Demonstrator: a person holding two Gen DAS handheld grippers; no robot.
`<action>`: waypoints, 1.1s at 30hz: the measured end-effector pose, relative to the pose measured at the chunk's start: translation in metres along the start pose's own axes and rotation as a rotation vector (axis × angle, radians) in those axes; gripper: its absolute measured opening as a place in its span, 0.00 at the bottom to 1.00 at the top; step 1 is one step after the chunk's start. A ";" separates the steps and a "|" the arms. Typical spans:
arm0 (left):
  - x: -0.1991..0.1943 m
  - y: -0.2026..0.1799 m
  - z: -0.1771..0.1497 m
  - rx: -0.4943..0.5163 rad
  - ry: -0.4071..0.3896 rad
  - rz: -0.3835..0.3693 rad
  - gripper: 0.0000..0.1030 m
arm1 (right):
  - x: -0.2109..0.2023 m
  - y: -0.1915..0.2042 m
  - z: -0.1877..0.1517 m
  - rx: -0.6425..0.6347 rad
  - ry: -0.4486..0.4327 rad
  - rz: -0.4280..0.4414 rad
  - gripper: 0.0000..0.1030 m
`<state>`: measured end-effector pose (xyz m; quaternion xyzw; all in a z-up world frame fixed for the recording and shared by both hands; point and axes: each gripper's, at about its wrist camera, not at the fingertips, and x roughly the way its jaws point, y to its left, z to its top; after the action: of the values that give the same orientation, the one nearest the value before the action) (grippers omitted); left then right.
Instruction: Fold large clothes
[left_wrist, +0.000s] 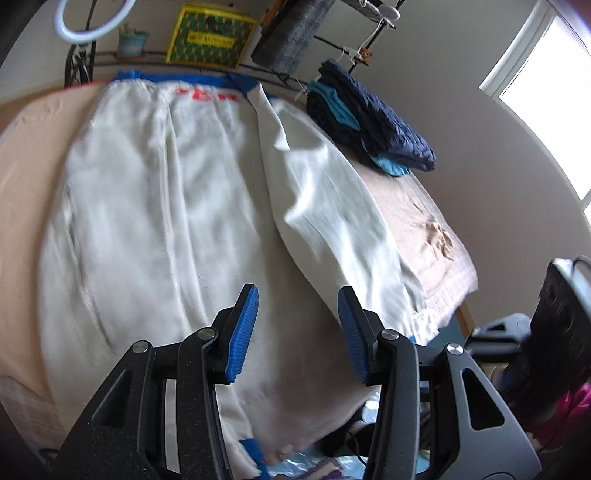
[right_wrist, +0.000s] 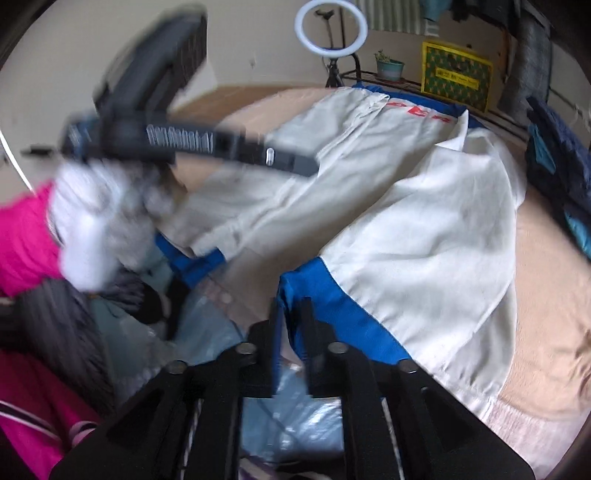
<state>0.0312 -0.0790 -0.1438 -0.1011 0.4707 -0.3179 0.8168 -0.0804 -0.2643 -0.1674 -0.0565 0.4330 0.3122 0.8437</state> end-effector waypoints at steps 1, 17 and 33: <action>0.003 -0.001 -0.002 -0.011 0.017 -0.019 0.44 | -0.007 -0.003 0.000 0.018 -0.023 0.020 0.19; 0.047 -0.015 -0.040 -0.132 0.216 -0.181 0.42 | 0.011 -0.141 -0.059 0.702 0.007 0.195 0.39; 0.037 -0.030 -0.054 -0.064 0.179 -0.091 0.03 | -0.022 -0.093 -0.004 0.381 0.037 -0.147 0.00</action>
<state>-0.0135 -0.1180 -0.1848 -0.1197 0.5466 -0.3470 0.7526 -0.0390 -0.3504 -0.1696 0.0669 0.4945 0.1610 0.8515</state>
